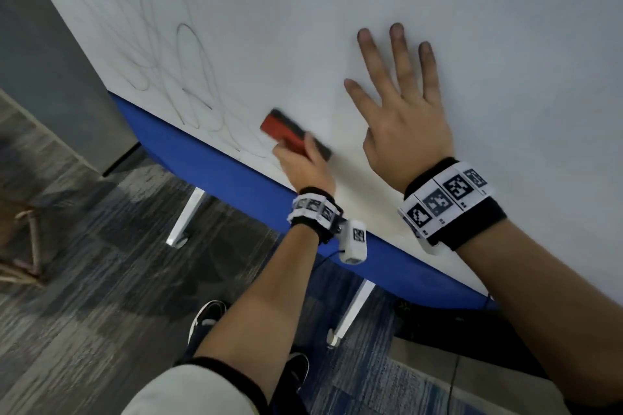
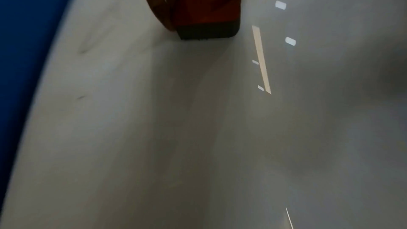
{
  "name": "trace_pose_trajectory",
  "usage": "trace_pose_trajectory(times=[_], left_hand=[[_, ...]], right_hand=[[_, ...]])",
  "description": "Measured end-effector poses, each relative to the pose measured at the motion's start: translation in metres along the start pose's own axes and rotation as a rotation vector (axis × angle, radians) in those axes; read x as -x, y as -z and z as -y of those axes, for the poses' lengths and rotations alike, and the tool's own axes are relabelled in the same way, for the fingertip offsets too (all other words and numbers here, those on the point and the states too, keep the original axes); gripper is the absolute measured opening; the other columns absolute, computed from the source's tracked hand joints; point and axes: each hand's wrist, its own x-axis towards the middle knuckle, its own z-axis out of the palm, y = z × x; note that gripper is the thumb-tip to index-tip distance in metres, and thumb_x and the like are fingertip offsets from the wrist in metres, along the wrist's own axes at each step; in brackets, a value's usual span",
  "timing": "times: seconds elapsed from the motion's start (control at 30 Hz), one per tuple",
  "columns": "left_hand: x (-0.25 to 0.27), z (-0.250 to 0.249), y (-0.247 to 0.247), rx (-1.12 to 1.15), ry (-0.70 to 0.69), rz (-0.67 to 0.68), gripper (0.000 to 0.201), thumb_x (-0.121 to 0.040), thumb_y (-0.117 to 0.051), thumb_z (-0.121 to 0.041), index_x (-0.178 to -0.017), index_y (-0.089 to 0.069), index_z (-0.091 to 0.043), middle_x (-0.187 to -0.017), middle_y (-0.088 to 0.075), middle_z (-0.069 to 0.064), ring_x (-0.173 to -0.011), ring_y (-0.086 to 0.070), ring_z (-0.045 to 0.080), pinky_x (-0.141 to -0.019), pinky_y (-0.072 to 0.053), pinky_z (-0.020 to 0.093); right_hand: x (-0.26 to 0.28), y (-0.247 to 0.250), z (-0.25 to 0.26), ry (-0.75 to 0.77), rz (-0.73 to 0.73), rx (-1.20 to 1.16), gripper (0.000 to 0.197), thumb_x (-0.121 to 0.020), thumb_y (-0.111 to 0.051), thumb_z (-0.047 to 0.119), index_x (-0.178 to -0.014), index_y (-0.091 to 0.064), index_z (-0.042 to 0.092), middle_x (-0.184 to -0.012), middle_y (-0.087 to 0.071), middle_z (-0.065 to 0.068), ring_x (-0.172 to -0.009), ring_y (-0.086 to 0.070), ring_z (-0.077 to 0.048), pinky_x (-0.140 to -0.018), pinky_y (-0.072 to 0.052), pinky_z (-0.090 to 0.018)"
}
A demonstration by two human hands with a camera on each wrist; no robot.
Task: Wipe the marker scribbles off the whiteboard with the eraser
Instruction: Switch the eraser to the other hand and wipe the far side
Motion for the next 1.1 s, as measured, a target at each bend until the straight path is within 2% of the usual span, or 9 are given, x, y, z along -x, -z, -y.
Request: trace_pose_trajectory(times=[0.13,0.27,0.43,0.53,0.67,0.8,0.87,0.97,1.1], left_hand=[[-0.003,0.003,0.003,-0.126,-0.287,0.13,0.048,-0.099,-0.058,-0.032,-0.128,-0.042,0.002,-0.12,-0.052,0.013,-0.108,-0.053,0.024,-0.09,-0.048,0.029],[-0.05,0.055,0.016,-0.089,0.087,-0.051,0.047,-0.103,-0.052,-0.027,-0.136,-0.037,0.004,-0.123,-0.055,0.02,-0.106,-0.06,0.035,-0.084,-0.051,0.036],[-0.06,0.079,0.004,-0.176,0.496,-0.182,0.042,-0.108,-0.04,-0.027,-0.135,-0.034,0.005,-0.129,-0.052,0.028,-0.105,-0.06,0.043,-0.067,-0.033,0.035],[0.01,0.072,-0.017,-0.132,0.432,-0.043,0.054,-0.104,-0.042,-0.04,-0.133,-0.035,0.004,-0.123,-0.056,0.028,-0.1,-0.062,0.045,-0.071,-0.045,0.042],[0.113,0.074,-0.024,-0.025,0.647,0.243,0.117,-0.065,-0.023,-0.091,-0.139,-0.025,-0.001,-0.13,-0.055,0.023,-0.104,-0.062,0.036,-0.084,-0.05,0.04],[0.055,0.085,-0.023,-0.047,0.858,0.132,0.064,-0.108,-0.038,-0.037,-0.151,-0.016,0.005,-0.151,-0.039,0.023,-0.133,-0.048,0.036,-0.104,-0.039,0.038],[-0.003,0.07,-0.011,-0.069,0.834,0.014,0.059,-0.109,-0.035,-0.03,-0.154,-0.014,0.003,-0.155,-0.035,0.022,-0.138,-0.044,0.035,-0.106,-0.037,0.038],[-0.06,0.03,0.006,-0.028,0.565,-0.215,0.049,-0.108,-0.041,-0.029,-0.144,-0.028,0.001,-0.138,-0.051,0.026,-0.118,-0.057,0.039,-0.077,-0.037,0.031],[-0.046,0.031,0.001,-0.033,0.28,-0.183,0.045,-0.104,-0.05,-0.029,-0.133,-0.038,0.003,-0.122,-0.057,0.019,-0.096,-0.061,0.032,-0.067,-0.039,0.022]], right_hand=[[0.008,-0.02,0.001,0.104,0.069,0.026,0.063,-0.09,-0.05,-0.004,-0.149,-0.046,0.017,-0.17,0.0,-0.016,-0.155,-0.002,-0.046,-0.124,0.005,-0.059],[0.014,-0.024,-0.005,0.132,0.126,0.047,0.072,-0.088,-0.034,-0.012,-0.152,-0.042,0.018,-0.171,0.001,-0.015,-0.156,-0.002,-0.045,-0.124,0.002,-0.058],[0.015,-0.029,-0.006,0.155,0.143,0.072,0.075,-0.092,-0.022,-0.013,-0.159,-0.03,0.021,-0.17,0.004,-0.015,-0.155,-0.001,-0.046,-0.123,0.008,-0.057],[0.016,-0.031,0.002,0.123,0.142,0.075,0.071,-0.095,-0.023,-0.009,-0.159,-0.028,0.022,-0.17,0.005,-0.015,-0.155,0.0,-0.047,-0.122,0.009,-0.059],[0.016,-0.034,0.004,0.111,0.091,0.081,0.072,-0.095,-0.041,-0.011,-0.158,-0.031,0.024,-0.17,0.002,-0.016,-0.154,-0.003,-0.048,-0.122,0.007,-0.059],[0.016,-0.037,-0.007,0.168,0.053,0.103,0.068,-0.096,-0.044,-0.01,-0.155,-0.037,0.023,-0.17,-0.005,-0.015,-0.155,-0.008,-0.045,-0.124,0.005,-0.055],[0.016,-0.036,-0.008,0.173,0.058,0.089,0.067,-0.096,-0.04,-0.01,-0.154,-0.038,0.023,-0.17,-0.006,-0.015,-0.155,-0.009,-0.045,-0.125,0.003,-0.056],[0.016,-0.036,0.001,0.132,0.08,0.058,0.066,-0.094,-0.036,-0.011,-0.152,-0.04,0.022,-0.17,-0.005,-0.017,-0.154,-0.008,-0.047,-0.124,0.001,-0.059],[0.016,-0.037,0.015,0.07,0.089,0.032,0.067,-0.09,-0.039,-0.013,-0.148,-0.045,0.021,-0.169,-0.006,-0.021,-0.154,-0.008,-0.049,-0.125,-0.003,-0.062]])
